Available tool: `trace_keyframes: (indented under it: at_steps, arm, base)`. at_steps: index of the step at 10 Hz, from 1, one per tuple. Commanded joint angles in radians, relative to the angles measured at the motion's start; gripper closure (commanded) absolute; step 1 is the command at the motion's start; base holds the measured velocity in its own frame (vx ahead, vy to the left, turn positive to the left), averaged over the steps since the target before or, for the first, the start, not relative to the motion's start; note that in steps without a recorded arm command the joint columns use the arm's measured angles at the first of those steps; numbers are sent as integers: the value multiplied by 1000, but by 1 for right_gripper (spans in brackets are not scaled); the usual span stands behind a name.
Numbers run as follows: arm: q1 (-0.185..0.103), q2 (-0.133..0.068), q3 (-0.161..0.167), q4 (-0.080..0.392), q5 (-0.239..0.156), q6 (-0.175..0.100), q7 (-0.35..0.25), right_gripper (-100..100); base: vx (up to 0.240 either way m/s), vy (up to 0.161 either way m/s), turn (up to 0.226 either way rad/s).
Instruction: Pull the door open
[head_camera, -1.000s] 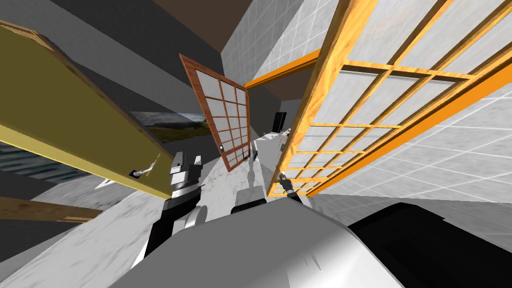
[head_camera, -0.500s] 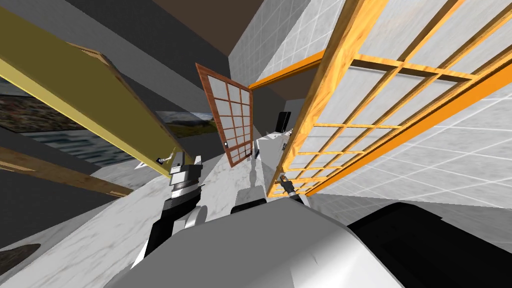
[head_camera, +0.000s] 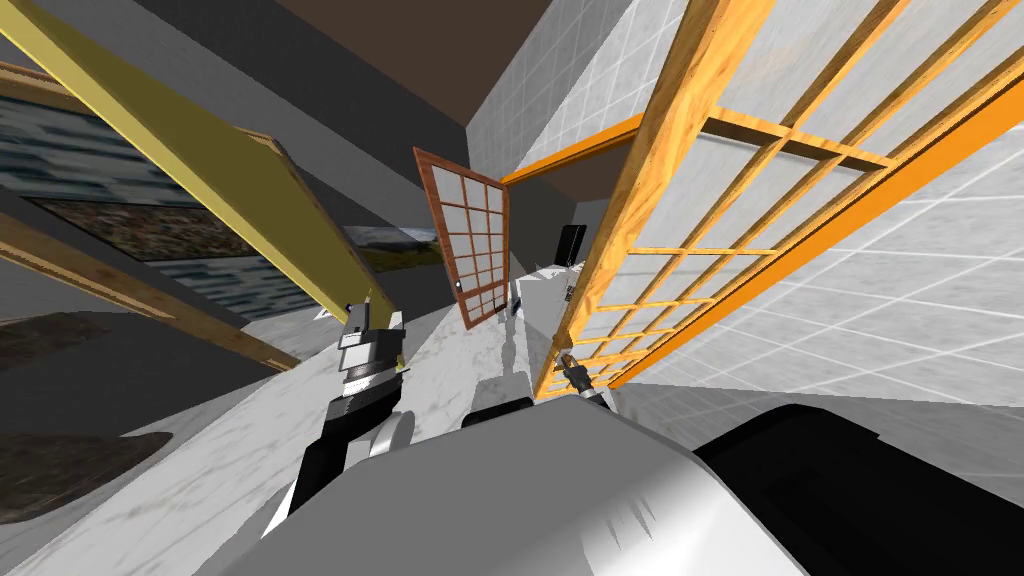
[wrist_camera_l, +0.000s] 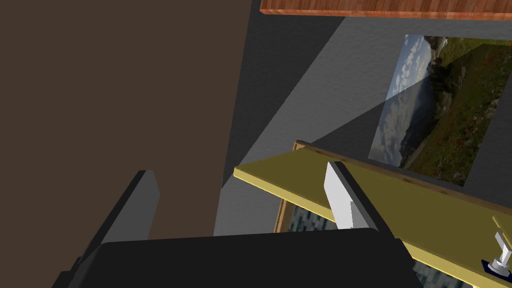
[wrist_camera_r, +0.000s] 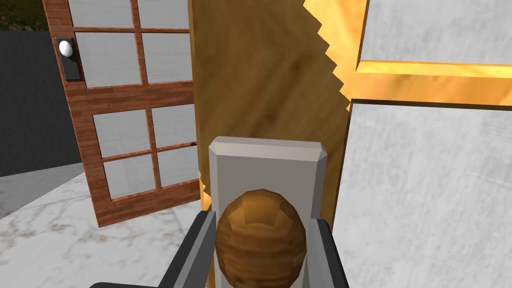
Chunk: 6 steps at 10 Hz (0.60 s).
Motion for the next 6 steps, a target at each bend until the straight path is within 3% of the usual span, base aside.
trace_keyframes:
  at_steps: [1, 6]
  arm:
    - [2, -7, 10, 11, 3, -18, -11, 100]
    - [6, -28, 39, 43, 13, -70, -44, 100]
  base:
    - [-130, -16, 131]
    - [-191, -52, 130]
